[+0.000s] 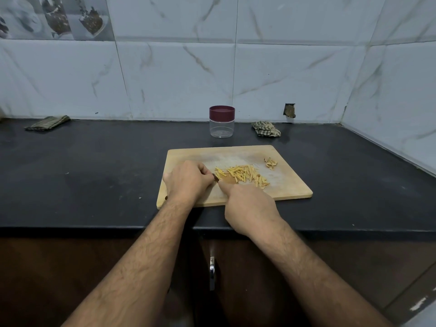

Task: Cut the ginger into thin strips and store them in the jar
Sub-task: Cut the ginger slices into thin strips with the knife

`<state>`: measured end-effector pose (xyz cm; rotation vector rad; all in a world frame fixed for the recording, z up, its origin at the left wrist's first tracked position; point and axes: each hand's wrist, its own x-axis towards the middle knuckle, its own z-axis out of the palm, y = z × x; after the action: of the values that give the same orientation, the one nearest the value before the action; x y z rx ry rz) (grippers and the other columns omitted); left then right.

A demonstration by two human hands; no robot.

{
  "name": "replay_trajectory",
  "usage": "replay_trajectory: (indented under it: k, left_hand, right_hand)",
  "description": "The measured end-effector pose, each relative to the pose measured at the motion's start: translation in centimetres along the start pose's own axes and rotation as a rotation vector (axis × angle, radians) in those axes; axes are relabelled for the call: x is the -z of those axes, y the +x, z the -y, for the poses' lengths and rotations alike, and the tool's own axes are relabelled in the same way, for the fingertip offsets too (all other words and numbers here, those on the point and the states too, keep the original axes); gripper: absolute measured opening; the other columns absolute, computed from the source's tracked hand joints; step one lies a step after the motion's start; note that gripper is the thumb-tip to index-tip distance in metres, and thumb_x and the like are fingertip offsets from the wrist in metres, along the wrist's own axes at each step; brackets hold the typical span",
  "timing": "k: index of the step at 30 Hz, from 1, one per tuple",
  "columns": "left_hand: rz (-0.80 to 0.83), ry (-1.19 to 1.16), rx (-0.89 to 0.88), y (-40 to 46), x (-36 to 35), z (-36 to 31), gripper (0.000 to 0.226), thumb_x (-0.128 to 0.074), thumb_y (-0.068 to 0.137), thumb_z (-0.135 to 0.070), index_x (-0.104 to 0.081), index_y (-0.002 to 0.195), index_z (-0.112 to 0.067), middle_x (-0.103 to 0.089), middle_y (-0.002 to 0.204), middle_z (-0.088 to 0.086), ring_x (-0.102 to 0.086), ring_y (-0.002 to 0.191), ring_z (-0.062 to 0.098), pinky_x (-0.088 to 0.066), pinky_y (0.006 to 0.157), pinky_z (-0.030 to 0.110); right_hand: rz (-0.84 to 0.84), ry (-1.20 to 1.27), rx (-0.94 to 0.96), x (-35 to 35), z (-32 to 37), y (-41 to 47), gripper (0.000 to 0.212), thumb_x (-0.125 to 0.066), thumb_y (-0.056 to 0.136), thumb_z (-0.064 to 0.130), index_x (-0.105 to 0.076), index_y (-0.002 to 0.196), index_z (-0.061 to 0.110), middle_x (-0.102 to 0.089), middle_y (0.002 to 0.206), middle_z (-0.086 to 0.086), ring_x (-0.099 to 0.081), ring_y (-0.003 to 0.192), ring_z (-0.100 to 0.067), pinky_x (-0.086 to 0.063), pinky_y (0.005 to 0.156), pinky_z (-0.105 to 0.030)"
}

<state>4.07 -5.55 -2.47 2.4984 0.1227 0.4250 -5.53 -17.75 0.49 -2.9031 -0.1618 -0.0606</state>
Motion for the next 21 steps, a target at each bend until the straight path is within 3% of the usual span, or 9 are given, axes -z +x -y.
replay_trajectory:
  k: [5,12,17,21]
  left_hand:
    - [-0.012,0.013,-0.014,-0.2,0.0,0.0,0.015,-0.06,0.083,-0.03,-0.067,0.07,-0.028,-0.063,0.067,-0.014,-0.055,0.077,0.009,-0.026,0.087,0.038]
    - [-0.015,0.031,-0.055,-0.8,0.2,-0.1,0.016,-0.058,0.085,-0.03,-0.065,0.07,-0.03,-0.063,0.07,-0.014,-0.057,0.081,0.011,-0.024,0.084,0.036]
    - [-0.024,-0.002,-0.058,-0.9,0.3,0.1,0.021,-0.052,0.088,-0.029,-0.067,0.074,-0.028,-0.065,0.072,-0.014,-0.058,0.081,0.012,-0.026,0.088,0.039]
    - [-0.053,-0.122,-0.031,-1.0,0.5,0.3,0.022,-0.051,0.087,-0.028,-0.066,0.07,-0.028,-0.066,0.074,-0.014,-0.056,0.078,0.009,-0.03,0.096,0.042]
  right_hand:
    - [-0.002,0.019,-0.007,-0.6,-0.9,-1.8,0.064,-0.042,0.098,0.011,-0.025,0.153,0.039,-0.062,0.116,-0.003,-0.056,0.105,-0.024,-0.044,0.071,-0.034]
    - [-0.002,0.097,-0.057,-0.1,-0.3,-0.6,0.064,-0.043,0.092,0.005,-0.033,0.15,0.031,-0.059,0.126,-0.004,-0.055,0.112,-0.027,-0.045,0.077,-0.035]
    - [0.0,0.201,-0.106,0.0,-1.0,-0.9,0.062,-0.04,0.096,0.012,-0.03,0.154,0.031,-0.053,0.142,-0.002,-0.05,0.125,-0.026,-0.048,0.097,-0.038]
    - [-0.032,0.258,-0.088,0.3,-1.2,-1.1,0.061,-0.038,0.096,0.017,-0.03,0.153,0.034,-0.053,0.142,-0.001,-0.052,0.121,-0.025,-0.048,0.099,-0.04]
